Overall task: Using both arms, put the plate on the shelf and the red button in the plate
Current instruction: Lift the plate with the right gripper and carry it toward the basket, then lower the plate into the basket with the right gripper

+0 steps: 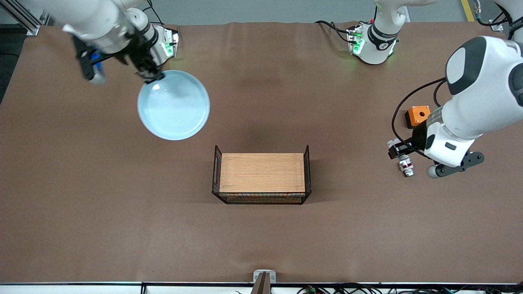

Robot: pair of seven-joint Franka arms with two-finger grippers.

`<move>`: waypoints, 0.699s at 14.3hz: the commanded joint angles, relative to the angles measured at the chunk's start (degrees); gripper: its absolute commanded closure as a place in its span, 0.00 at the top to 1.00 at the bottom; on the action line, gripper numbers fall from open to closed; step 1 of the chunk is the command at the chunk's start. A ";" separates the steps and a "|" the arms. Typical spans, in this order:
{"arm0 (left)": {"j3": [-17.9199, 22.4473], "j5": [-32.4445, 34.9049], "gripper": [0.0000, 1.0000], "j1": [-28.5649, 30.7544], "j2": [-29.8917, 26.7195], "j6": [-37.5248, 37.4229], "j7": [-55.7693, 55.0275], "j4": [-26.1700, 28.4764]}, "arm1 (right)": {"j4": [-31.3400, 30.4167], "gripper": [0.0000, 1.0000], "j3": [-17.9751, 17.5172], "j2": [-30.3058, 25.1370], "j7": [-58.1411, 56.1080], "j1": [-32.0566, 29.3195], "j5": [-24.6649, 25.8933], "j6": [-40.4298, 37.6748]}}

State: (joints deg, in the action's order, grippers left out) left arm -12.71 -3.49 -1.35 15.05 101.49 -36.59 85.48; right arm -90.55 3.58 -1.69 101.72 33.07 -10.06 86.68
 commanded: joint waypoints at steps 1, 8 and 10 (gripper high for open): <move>-2.48 -0.81 0.29 -0.49 0.60 -1.21 -12.75 -1.45 | 1.96 0.00 1.17 4.48 13.72 6.90 0.03 5.58; -7.15 -0.37 0.29 -0.67 0.77 -1.03 -28.70 -1.45 | 17.32 0.00 1.34 23.11 33.88 14.48 2.32 9.29; -7.24 -0.72 0.29 -0.67 0.69 -1.03 -29.32 -1.45 | 19.36 0.00 1.34 26.02 36.26 14.65 2.76 11.12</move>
State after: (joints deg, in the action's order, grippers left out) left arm -19.65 -3.74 -2.13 15.33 101.42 -64.40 85.27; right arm -77.19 3.96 19.99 134.65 47.02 -8.53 98.09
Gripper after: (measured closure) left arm 0.586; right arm 0.974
